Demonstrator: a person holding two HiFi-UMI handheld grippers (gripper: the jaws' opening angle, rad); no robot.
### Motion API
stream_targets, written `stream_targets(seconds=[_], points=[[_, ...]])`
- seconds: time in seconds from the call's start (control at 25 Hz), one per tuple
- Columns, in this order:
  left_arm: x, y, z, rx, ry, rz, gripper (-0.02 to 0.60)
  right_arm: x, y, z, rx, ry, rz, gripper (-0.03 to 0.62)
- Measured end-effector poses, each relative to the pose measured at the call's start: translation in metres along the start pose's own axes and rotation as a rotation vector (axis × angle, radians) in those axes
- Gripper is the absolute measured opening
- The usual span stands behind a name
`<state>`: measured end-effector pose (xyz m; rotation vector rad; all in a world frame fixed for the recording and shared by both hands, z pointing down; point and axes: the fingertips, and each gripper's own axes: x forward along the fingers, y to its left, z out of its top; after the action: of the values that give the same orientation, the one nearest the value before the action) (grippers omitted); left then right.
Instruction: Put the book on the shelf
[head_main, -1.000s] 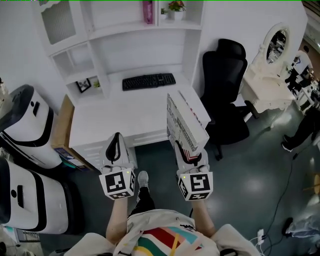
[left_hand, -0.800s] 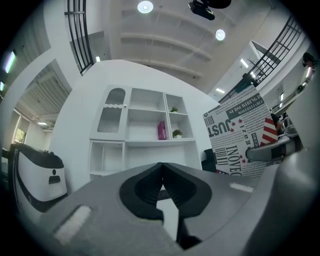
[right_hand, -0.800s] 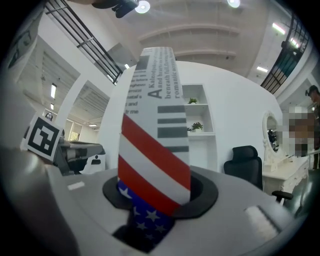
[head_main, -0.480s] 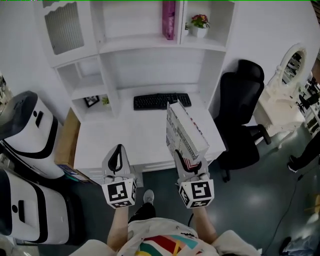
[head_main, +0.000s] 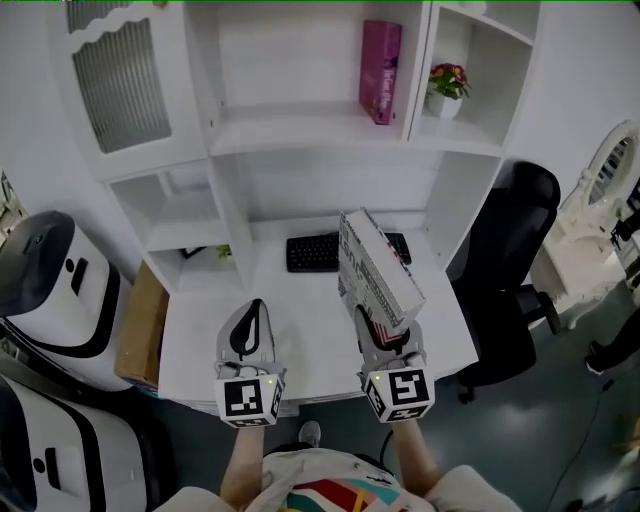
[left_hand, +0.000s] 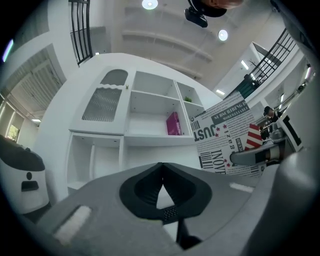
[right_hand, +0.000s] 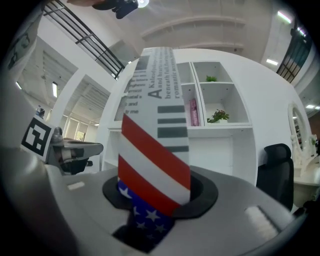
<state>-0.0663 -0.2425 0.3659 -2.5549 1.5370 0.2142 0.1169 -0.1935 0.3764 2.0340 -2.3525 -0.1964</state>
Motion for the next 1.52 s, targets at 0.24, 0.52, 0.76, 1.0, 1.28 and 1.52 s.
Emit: stream_targets(seconds=[0.24, 0.52, 0.76, 1.0, 1.28, 1.52], points=[[0.046, 0.008, -0.024, -0.029, 0.033, 0.032, 0.002, 0.034, -0.033, -0.019, 0.011, 0.04, -0.019, 0.16], [0.067, -0.006, -0.019, -0.017, 0.028, 0.121, 0.002, 0.055, -0.074, -0.028, 0.003, 0.055, 0.012, 0.16], [0.073, -0.008, -0.032, -0.004, 0.058, 0.172, 0.002, 0.072, -0.074, -0.03, 0.017, 0.023, 0.069, 0.16], [0.078, -0.002, -0.022, 0.021, 0.042, 0.185, 0.002, 0.077, -0.075, -0.045, 0.023, 0.05, 0.057, 0.158], [0.084, 0.0, -0.014, 0.013, 0.048, 0.166, 0.002, 0.076, -0.068, -0.025, 0.044, -0.003, 0.065, 0.158], [0.083, -0.002, 0.004, 0.017, 0.019, 0.146, 0.002, 0.07, -0.066, -0.013, 0.057, -0.026, 0.044, 0.158]])
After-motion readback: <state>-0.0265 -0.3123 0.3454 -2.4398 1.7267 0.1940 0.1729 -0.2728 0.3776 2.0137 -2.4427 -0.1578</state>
